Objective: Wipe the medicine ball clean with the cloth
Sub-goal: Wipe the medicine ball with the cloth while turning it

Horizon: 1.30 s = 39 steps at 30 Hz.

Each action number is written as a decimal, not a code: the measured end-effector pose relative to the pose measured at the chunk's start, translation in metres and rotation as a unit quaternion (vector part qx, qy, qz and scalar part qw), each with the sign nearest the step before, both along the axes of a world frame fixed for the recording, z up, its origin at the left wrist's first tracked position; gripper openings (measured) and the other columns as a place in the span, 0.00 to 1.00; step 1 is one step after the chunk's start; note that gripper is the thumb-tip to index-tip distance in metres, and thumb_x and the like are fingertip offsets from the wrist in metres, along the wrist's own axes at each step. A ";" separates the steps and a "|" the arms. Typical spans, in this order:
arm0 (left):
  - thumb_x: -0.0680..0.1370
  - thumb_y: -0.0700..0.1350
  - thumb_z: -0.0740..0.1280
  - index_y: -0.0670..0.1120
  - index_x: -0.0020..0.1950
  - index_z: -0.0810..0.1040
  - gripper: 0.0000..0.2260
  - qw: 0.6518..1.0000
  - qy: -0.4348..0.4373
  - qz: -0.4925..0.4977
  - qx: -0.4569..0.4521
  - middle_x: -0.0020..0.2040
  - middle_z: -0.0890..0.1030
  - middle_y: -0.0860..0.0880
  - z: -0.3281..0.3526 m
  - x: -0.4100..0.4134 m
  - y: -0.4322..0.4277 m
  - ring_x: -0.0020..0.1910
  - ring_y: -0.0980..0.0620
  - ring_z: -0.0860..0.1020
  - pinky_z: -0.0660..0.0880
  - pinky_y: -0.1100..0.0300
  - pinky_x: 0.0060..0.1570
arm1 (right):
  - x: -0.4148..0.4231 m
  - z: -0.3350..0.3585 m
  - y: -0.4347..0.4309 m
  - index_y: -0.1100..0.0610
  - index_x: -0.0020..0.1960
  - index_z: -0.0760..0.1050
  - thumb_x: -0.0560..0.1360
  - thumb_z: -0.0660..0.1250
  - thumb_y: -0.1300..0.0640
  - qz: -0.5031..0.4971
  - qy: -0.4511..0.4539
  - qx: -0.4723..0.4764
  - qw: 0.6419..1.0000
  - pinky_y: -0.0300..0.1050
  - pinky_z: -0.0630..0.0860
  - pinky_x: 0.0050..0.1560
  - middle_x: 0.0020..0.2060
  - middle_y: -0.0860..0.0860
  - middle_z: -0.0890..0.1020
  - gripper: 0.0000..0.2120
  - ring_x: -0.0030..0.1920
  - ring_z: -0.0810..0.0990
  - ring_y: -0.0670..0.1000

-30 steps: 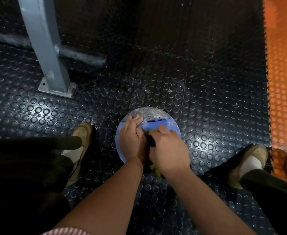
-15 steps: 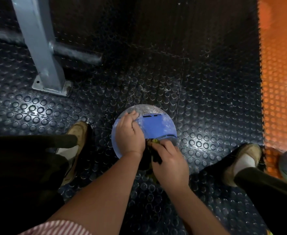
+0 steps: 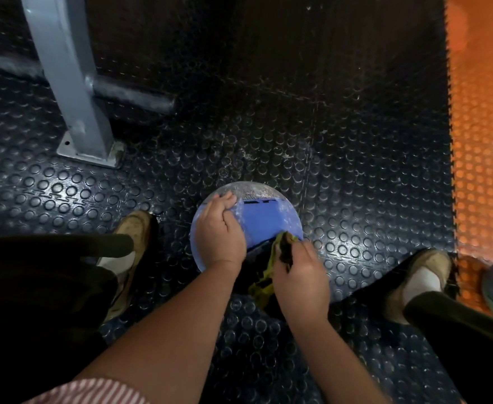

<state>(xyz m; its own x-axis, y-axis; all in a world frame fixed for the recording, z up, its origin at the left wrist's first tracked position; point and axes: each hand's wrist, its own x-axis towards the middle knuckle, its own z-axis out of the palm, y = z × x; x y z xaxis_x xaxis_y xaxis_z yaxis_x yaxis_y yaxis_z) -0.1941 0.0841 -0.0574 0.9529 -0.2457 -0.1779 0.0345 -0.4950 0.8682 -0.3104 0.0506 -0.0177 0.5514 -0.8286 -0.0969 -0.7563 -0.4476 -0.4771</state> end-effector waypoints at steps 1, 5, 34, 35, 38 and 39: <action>0.79 0.33 0.56 0.42 0.56 0.83 0.17 1.000 -0.001 -0.005 0.002 0.59 0.82 0.49 0.001 -0.001 0.001 0.65 0.49 0.75 0.70 0.59 0.65 | -0.003 -0.001 0.001 0.65 0.44 0.76 0.73 0.64 0.60 -0.001 -0.001 -0.001 1.000 0.43 0.66 0.31 0.43 0.55 0.78 0.07 0.34 0.75 0.56; 0.78 0.37 0.53 0.40 0.56 0.82 0.19 1.000 -0.026 -0.016 0.004 0.59 0.82 0.46 0.001 -0.004 0.004 0.66 0.46 0.75 0.69 0.57 0.65 | 0.019 0.004 -0.025 0.63 0.49 0.76 0.78 0.61 0.58 0.012 0.048 0.036 0.998 0.43 0.62 0.35 0.46 0.52 0.74 0.08 0.37 0.69 0.53; 0.77 0.33 0.55 0.42 0.53 0.83 0.17 0.998 -0.035 -0.054 -0.006 0.57 0.82 0.52 0.000 0.005 0.004 0.60 0.52 0.78 0.73 0.61 0.60 | 0.002 0.011 -0.004 0.63 0.49 0.76 0.77 0.63 0.58 -0.034 0.035 0.066 0.997 0.44 0.62 0.33 0.45 0.50 0.72 0.08 0.36 0.71 0.52; 0.77 0.32 0.55 0.42 0.53 0.83 0.17 0.998 -0.035 -0.054 -0.001 0.58 0.82 0.51 0.000 0.005 0.004 0.60 0.52 0.78 0.72 0.63 0.59 | 0.000 0.011 -0.001 0.63 0.49 0.76 0.77 0.63 0.58 -0.032 0.038 0.068 0.996 0.43 0.62 0.32 0.46 0.50 0.73 0.08 0.35 0.71 0.52; 0.76 0.35 0.54 0.41 0.53 0.83 0.18 0.996 -0.062 -0.057 0.000 0.58 0.82 0.49 0.000 0.005 0.005 0.59 0.50 0.78 0.71 0.64 0.57 | 0.008 0.012 -0.009 0.63 0.49 0.75 0.78 0.61 0.57 -0.013 0.038 0.085 0.996 0.43 0.63 0.32 0.47 0.50 0.73 0.09 0.35 0.72 0.52; 0.75 0.37 0.54 0.40 0.52 0.83 0.18 0.996 -0.070 -0.060 0.000 0.57 0.83 0.48 0.000 0.004 0.006 0.58 0.49 0.79 0.72 0.63 0.57 | 0.014 0.013 -0.015 0.62 0.49 0.75 0.78 0.60 0.57 -0.005 0.044 0.082 0.996 0.43 0.64 0.32 0.48 0.50 0.72 0.09 0.36 0.72 0.52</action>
